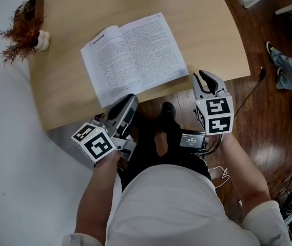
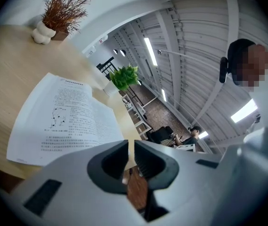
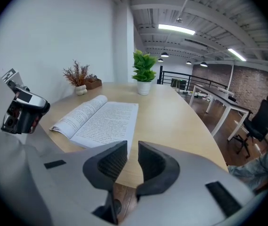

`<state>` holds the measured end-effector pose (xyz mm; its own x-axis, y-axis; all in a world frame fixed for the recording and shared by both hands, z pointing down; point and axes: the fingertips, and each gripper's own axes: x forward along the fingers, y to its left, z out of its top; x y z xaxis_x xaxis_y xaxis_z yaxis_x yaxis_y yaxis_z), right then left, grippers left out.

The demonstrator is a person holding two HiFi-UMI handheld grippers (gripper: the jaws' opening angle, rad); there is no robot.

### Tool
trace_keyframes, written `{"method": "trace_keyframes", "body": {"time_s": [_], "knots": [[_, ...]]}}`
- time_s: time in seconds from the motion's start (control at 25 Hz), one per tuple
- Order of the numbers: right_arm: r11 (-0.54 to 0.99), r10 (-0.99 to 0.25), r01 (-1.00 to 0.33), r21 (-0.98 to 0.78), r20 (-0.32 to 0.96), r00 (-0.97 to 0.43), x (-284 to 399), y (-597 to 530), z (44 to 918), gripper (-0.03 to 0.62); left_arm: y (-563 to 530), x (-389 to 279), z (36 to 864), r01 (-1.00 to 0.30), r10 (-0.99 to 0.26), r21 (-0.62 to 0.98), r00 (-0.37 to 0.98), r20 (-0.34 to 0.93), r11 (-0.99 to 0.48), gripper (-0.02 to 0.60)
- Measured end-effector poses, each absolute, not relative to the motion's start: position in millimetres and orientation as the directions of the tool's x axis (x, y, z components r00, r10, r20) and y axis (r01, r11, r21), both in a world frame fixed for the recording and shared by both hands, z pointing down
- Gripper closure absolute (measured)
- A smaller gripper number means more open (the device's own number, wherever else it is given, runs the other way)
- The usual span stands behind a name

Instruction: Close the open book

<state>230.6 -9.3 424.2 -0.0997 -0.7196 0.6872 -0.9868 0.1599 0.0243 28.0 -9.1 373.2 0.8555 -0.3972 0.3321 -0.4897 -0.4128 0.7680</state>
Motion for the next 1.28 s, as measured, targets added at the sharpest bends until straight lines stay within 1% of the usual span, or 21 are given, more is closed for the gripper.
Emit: {"method": "trace_keyframes", "body": {"time_s": [0.48,0.6,0.68,0.96,1.28], "knots": [[0.181,-0.745,-0.982,-0.057,0.644,-0.175,198.3,-1.9,391.1,0.543,1.7,7.5,347.9,-0.5,-0.418,0.745,0.849,0.322,-0.441,0.566],[0.217,-0.743,-0.973,-0.082,0.632,-0.219,183.5,0.4,380.7,0.544,3.4,2.1,337.0,-0.497,-0.426,0.741,0.85,0.31,-0.453,0.567],[0.247,-0.741,-0.966,-0.079,0.626,-0.24,173.4,2.9,373.2,0.592,5.1,-1.6,330.6,-0.493,-0.427,0.738,0.852,0.303,-0.46,0.568],[0.337,-0.727,-0.938,-0.078,0.611,-0.312,144.8,6.2,346.4,0.594,8.2,-13.6,306.9,-0.484,-0.43,0.721,0.858,0.28,-0.495,0.568],[0.384,-0.702,-0.911,-0.151,0.593,-0.395,128.7,14.0,319.0,0.594,23.5,-17.8,282.1,-0.462,-0.425,0.707,0.871,0.248,-0.536,0.568]]}}
